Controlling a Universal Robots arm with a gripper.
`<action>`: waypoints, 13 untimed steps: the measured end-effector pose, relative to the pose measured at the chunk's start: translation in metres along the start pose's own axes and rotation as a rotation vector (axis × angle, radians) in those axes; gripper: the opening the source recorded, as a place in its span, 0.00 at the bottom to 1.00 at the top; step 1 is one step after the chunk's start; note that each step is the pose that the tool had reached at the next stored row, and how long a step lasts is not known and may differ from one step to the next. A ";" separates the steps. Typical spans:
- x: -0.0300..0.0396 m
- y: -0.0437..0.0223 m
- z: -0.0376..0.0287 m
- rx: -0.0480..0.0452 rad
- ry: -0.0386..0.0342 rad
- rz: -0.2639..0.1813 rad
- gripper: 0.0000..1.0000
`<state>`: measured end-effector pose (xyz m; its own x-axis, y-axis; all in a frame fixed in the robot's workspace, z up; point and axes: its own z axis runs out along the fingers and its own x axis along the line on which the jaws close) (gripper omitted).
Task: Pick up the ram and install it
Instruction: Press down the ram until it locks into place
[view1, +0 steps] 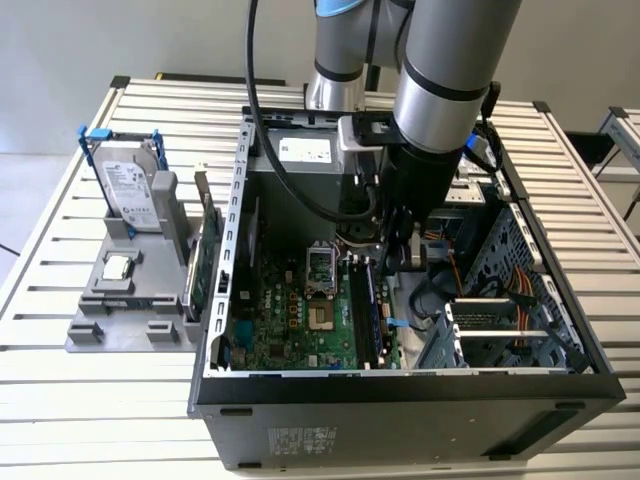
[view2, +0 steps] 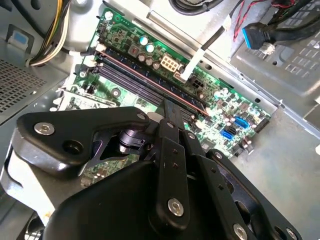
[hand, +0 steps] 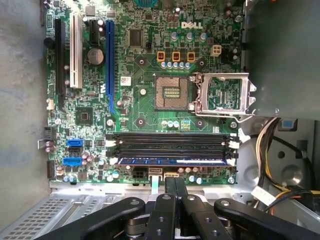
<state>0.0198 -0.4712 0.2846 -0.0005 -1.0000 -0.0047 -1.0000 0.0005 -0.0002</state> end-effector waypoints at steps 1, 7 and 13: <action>0.0000 0.0000 -0.0014 0.0000 -0.0001 0.000 0.00; -0.0001 -0.0001 -0.0095 0.0000 -0.0001 0.000 0.00; -0.0001 0.0000 -0.0174 0.0000 0.0000 0.000 0.00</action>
<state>0.0198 -0.4712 0.3020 -0.0004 -1.0000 -0.0047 -1.0000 0.0004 -0.0003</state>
